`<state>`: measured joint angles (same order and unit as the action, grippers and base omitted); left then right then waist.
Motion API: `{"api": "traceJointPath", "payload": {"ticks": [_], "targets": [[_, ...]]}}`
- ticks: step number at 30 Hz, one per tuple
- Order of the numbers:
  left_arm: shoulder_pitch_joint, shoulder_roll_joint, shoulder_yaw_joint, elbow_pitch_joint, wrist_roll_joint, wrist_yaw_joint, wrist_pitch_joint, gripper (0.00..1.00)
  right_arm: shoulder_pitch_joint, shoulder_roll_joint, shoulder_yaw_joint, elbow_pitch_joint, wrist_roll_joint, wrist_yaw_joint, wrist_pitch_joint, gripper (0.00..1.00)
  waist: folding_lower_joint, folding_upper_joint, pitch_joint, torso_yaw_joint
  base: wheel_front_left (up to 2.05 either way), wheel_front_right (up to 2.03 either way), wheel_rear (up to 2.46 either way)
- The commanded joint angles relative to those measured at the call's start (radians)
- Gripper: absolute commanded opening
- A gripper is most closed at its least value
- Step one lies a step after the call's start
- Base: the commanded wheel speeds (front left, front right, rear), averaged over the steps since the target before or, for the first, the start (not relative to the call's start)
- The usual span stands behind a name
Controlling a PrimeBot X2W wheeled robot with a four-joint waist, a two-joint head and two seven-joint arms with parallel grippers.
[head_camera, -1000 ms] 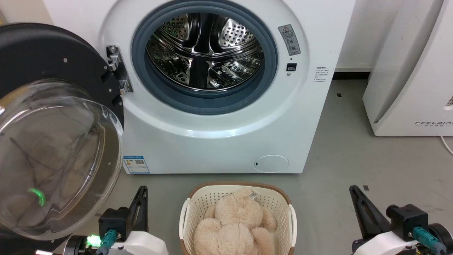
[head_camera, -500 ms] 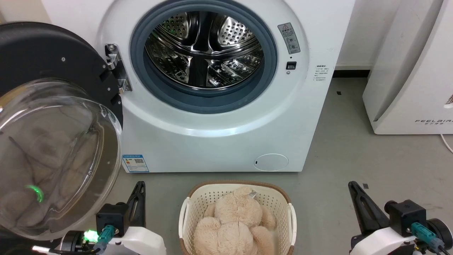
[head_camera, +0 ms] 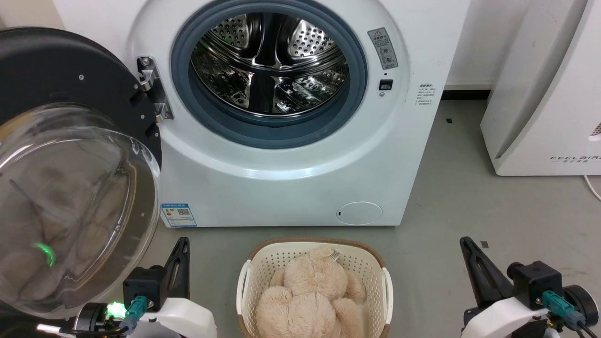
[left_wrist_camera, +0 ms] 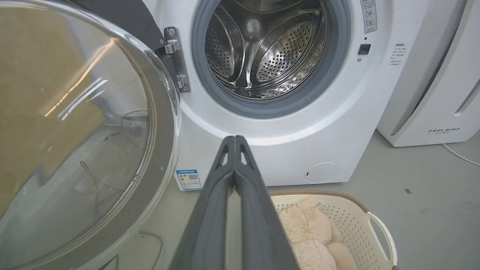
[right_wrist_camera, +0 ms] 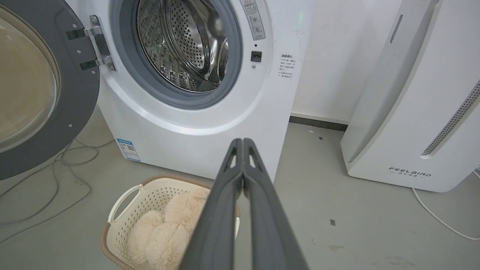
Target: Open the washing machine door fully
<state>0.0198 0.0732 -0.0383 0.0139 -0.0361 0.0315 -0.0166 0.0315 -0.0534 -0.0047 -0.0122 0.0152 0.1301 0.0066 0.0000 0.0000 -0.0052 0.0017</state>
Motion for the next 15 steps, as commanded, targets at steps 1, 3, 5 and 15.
{"api": "traceJointPath", "payload": {"ticks": [1, 3, 5, 15], "targets": [[-0.015, -0.007, 0.01, -0.006, 0.013, -0.005, 0.006, 0.0, -0.016, 0.003, 0.002, 0.003, -0.008, 0.001, -0.005, 0.0, 0.0, 0.0, 0.0, 0.0, 0.0, 0.0, 0.0], [-0.016, -0.01, 0.015, -0.007, 0.017, -0.01, 0.008, 0.0, -0.019, 0.003, 0.002, 0.005, -0.01, 0.001, -0.006, 0.0, 0.0, 0.0, 0.001, 0.0, 0.0, 0.0, 0.0], [-0.017, -0.013, 0.02, -0.009, 0.021, -0.015, 0.01, 0.0, -0.022, 0.003, 0.003, 0.006, -0.011, 0.001, -0.006, 0.0, 0.0, 0.0, 0.002, -0.001, 0.0, 0.0, 0.0], [-0.02, -0.023, 0.038, -0.014, 0.036, -0.032, 0.017, 0.0, -0.031, 0.003, 0.005, 0.012, -0.015, 0.001, -0.007, 0.0, 0.0, 0.0, 0.005, -0.002, 0.0, 0.0, 0.0]]}}
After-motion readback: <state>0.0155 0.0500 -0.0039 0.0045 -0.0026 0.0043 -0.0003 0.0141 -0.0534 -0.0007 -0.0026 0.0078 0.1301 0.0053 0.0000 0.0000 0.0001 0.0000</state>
